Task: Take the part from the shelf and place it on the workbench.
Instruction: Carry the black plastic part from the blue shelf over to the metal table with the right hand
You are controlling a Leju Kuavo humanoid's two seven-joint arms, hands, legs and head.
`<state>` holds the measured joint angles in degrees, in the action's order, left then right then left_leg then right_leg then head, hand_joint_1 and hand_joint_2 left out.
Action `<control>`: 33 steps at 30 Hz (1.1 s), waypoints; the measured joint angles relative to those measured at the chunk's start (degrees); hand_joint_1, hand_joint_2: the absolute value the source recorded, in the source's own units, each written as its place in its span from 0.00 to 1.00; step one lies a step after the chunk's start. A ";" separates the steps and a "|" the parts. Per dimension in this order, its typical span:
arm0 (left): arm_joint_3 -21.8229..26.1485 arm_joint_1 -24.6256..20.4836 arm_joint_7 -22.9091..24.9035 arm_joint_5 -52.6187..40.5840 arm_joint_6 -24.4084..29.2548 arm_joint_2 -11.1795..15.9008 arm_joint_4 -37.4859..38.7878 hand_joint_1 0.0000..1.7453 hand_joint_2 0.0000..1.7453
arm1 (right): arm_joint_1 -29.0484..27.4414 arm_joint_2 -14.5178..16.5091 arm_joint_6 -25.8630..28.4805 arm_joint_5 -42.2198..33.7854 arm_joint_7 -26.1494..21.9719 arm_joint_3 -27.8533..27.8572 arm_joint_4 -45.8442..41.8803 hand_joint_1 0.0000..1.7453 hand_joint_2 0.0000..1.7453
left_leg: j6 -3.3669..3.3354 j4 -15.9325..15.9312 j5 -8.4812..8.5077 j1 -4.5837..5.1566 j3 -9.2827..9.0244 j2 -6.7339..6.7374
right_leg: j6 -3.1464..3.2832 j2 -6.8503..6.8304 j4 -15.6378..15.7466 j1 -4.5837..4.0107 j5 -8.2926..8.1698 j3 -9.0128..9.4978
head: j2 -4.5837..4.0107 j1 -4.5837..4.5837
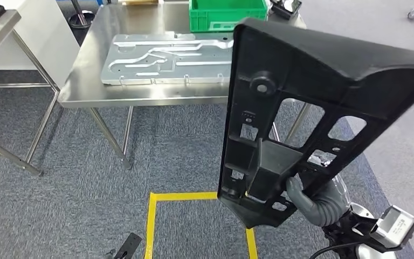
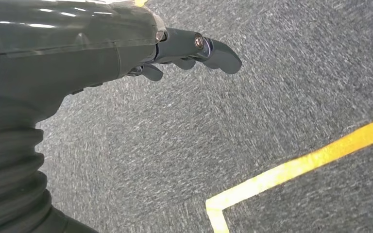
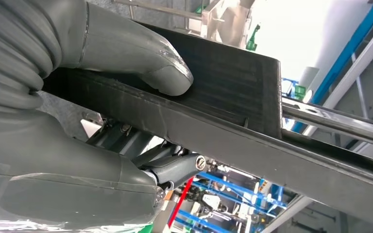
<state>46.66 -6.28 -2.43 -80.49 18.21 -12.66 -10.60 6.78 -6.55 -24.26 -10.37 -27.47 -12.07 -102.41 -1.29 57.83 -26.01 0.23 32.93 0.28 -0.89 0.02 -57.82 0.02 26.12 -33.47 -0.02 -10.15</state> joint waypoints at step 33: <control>-0.07 0.13 -0.19 -0.25 0.02 0.04 0.00 0.00 1.00 | -1.07 0.00 0.08 0.14 -0.24 0.08 -1.18 1.00 1.00 | 1.40 -0.10 -2.45 -0.35 -2.30 -0.26 | 0.12 0.23 -0.13 0.62 -0.69 -1.04 | 0.00 0.01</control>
<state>46.60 -6.15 -2.62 -80.74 18.23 -12.61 -10.60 5.71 -6.55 -24.18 -10.23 -27.71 -11.99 -103.59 0.11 57.74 -28.46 -0.12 30.63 0.02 -0.78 0.25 -57.95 0.64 25.44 -34.51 -0.02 -10.15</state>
